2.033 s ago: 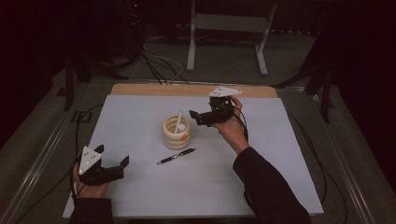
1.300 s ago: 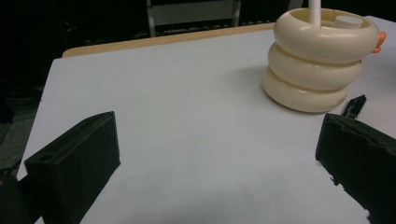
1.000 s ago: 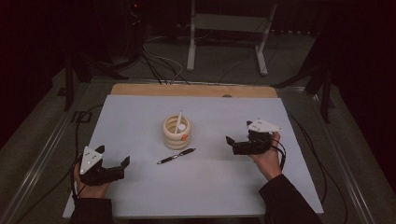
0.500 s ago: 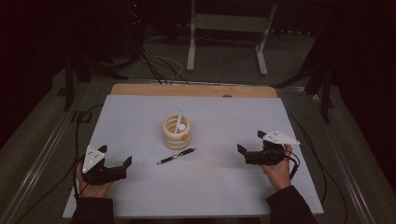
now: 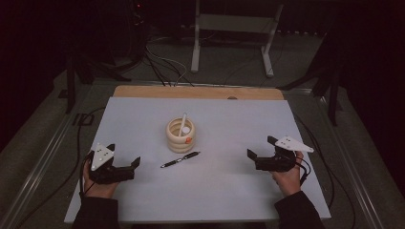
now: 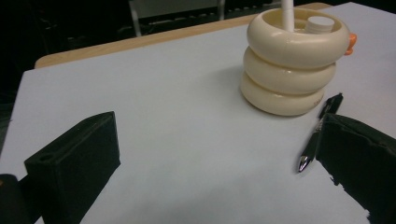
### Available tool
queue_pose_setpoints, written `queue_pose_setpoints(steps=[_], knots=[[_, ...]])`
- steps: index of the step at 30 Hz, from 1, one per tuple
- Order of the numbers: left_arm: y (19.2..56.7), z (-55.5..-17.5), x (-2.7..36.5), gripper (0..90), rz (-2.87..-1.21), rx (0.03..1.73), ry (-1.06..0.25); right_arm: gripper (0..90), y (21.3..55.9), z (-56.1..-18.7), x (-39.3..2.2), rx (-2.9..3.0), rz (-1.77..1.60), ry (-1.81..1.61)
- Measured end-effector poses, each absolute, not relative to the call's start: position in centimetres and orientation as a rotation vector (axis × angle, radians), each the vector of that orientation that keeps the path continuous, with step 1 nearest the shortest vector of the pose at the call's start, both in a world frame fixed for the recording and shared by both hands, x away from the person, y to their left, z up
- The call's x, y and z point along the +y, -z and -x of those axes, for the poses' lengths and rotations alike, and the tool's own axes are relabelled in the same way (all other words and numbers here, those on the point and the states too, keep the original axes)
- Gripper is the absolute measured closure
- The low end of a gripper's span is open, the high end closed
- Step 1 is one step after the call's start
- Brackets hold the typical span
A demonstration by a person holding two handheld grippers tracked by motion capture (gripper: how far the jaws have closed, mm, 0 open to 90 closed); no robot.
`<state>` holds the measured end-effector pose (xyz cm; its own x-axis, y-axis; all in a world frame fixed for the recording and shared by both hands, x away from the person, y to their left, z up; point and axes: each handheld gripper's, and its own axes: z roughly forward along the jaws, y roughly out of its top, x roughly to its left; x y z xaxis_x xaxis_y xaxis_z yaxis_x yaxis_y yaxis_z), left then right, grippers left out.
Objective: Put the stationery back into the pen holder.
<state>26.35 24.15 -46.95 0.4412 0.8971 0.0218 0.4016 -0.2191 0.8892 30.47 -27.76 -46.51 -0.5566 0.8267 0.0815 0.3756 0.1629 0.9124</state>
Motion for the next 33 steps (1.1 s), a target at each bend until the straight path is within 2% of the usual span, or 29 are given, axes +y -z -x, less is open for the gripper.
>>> queue_pose_setpoints(steps=[33], knots=[[44.8,-30.8,21.4,0.2,-1.982,0.984,-0.6,0.0,46.9,-29.8,-28.7,1.964,-1.165,-1.384]])
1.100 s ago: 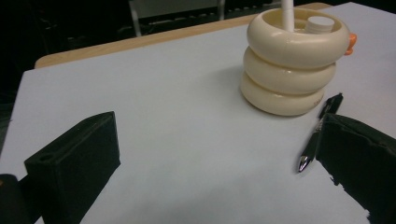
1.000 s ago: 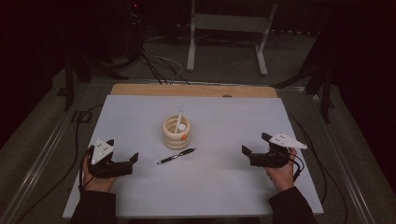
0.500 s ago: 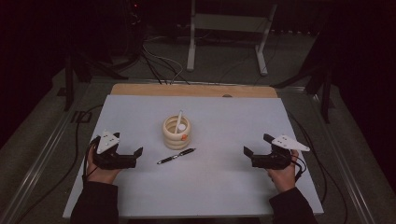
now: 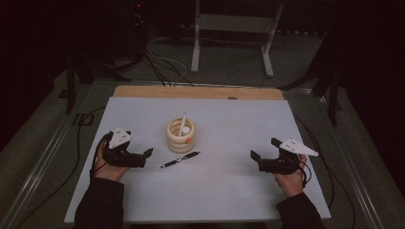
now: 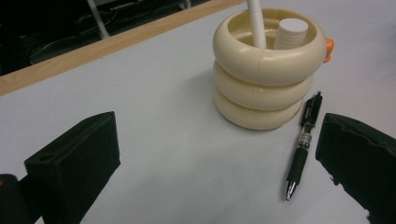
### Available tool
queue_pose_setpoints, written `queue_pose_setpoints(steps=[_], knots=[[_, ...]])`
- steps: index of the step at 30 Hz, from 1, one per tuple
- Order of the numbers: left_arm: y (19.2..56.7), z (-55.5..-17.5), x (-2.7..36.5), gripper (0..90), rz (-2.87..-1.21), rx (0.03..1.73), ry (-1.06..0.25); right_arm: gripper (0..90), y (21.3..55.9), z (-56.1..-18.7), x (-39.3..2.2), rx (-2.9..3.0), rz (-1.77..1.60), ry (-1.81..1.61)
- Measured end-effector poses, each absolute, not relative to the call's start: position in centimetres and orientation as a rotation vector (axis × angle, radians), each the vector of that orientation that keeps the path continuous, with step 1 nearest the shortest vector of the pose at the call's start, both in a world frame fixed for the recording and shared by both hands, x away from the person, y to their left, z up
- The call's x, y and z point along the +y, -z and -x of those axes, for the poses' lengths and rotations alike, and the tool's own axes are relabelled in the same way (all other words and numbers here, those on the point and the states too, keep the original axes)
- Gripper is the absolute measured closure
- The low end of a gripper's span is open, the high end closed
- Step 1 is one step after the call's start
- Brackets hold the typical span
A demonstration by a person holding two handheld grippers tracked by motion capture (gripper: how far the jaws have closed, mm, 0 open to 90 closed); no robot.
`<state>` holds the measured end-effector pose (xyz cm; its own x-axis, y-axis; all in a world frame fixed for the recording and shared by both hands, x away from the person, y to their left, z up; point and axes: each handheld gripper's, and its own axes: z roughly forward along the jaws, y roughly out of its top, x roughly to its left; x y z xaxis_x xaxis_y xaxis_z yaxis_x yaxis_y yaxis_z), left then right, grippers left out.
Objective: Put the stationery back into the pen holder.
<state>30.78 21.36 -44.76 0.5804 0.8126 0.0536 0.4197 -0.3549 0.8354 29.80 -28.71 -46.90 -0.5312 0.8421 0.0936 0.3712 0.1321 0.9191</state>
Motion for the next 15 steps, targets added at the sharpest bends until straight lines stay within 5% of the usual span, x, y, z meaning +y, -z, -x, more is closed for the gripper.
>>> queue_pose_setpoints(steps=[15], knots=[[45.4,-31.7,20.2,0.2,-2.046,0.95,-0.536,0.0,46.9,-29.8,-28.9,1.946,-1.173,-1.385]])
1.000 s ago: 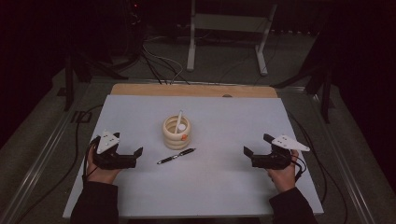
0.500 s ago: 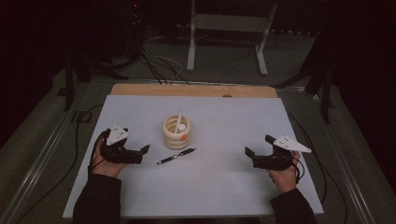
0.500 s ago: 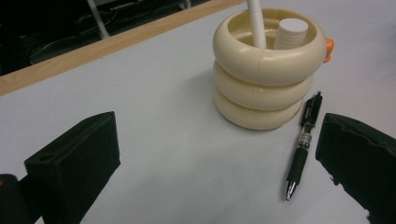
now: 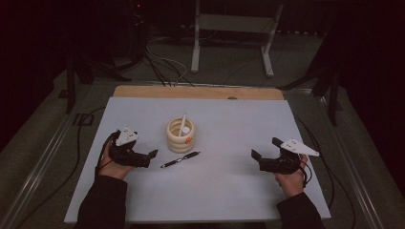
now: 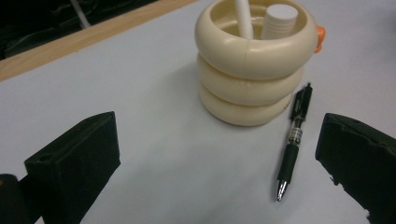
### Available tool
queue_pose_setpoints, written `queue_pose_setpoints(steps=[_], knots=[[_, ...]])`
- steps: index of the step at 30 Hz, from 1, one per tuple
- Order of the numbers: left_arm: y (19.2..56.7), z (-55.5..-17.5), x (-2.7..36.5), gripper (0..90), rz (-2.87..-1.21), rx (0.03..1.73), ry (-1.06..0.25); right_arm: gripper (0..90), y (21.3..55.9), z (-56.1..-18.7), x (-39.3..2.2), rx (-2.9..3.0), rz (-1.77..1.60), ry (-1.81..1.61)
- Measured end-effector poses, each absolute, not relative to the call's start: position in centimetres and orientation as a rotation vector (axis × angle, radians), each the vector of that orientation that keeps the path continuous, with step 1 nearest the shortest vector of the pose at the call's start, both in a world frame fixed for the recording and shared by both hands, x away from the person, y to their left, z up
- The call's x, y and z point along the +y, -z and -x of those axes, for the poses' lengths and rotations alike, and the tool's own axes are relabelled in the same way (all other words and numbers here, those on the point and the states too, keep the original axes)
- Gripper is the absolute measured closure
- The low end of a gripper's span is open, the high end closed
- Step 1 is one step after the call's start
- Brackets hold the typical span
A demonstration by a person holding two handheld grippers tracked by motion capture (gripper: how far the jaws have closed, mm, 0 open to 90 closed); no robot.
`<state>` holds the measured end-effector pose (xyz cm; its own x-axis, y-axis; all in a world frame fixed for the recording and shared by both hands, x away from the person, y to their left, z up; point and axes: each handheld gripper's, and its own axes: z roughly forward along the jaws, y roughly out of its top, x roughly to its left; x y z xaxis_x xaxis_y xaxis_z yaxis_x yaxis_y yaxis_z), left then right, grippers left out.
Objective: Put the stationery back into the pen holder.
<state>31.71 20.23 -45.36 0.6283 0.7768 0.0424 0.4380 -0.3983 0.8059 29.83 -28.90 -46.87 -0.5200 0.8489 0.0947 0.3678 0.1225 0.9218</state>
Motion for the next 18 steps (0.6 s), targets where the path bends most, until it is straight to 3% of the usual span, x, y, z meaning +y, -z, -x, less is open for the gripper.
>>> queue_pose_setpoints(steps=[18], knots=[[46.8,-32.8,17.9,0.3,-2.178,0.906,-0.421,0.0,46.8,-29.7,-28.7,1.938,-1.168,-1.388]])
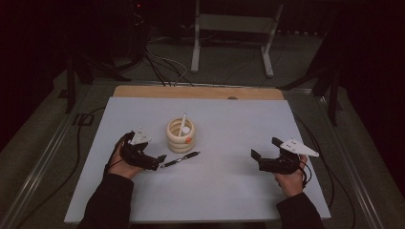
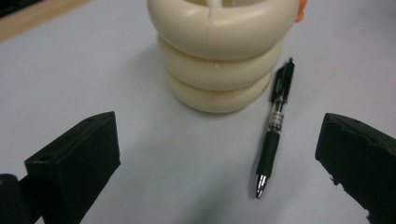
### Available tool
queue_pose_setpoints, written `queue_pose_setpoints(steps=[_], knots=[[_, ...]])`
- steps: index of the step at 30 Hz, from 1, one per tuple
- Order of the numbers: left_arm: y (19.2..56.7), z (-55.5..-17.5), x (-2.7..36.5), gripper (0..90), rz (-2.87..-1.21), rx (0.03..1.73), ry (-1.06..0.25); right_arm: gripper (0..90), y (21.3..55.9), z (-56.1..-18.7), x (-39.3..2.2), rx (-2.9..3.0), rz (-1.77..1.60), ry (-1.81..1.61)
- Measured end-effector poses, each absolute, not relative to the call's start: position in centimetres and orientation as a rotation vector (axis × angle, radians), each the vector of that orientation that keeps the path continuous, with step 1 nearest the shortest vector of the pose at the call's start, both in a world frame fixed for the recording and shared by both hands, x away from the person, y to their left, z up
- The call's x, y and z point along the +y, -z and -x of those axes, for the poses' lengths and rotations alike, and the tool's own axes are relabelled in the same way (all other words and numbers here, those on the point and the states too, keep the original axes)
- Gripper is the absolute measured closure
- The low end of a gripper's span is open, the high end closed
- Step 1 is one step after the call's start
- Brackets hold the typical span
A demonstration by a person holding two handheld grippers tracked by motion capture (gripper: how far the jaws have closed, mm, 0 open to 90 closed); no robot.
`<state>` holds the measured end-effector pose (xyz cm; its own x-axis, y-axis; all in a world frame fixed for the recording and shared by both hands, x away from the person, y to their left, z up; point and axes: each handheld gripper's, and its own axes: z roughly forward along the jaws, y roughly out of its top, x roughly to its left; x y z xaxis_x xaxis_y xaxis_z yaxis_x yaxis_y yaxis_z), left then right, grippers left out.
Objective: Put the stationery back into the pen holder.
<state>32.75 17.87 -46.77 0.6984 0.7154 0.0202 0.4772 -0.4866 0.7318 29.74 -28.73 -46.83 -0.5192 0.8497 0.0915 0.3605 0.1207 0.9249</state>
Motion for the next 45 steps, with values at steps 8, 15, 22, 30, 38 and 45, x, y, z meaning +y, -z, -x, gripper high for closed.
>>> queue_pose_setpoints(steps=[8,15,22,30,38,45], knots=[[47.4,-33.1,17.2,2.8,-2.227,0.884,-0.359,0.0,46.9,-29.8,-28.7,1.943,-1.176,-1.398],[48.0,-33.2,16.5,3.1,-2.256,0.865,-0.318,0.1,46.9,-29.8,-28.7,1.942,-1.178,-1.402],[48.5,-33.2,16.1,4.8,-2.284,0.853,-0.273,0.1,46.9,-29.8,-28.7,1.942,-1.178,-1.405],[49.1,-33.4,15.8,6.7,-2.31,0.856,-0.234,0.0,46.9,-29.8,-28.8,1.942,-1.184,-1.409],[49.5,-33.4,15.4,10.2,-2.328,0.866,-0.217,0.0,46.9,-29.8,-28.9,1.939,-1.184,-1.413],[49.7,-33.5,15.3,29.6,-2.345,0.868,-0.225,0.1,46.9,-29.8,-28.9,1.94,-1.185,-1.414]])
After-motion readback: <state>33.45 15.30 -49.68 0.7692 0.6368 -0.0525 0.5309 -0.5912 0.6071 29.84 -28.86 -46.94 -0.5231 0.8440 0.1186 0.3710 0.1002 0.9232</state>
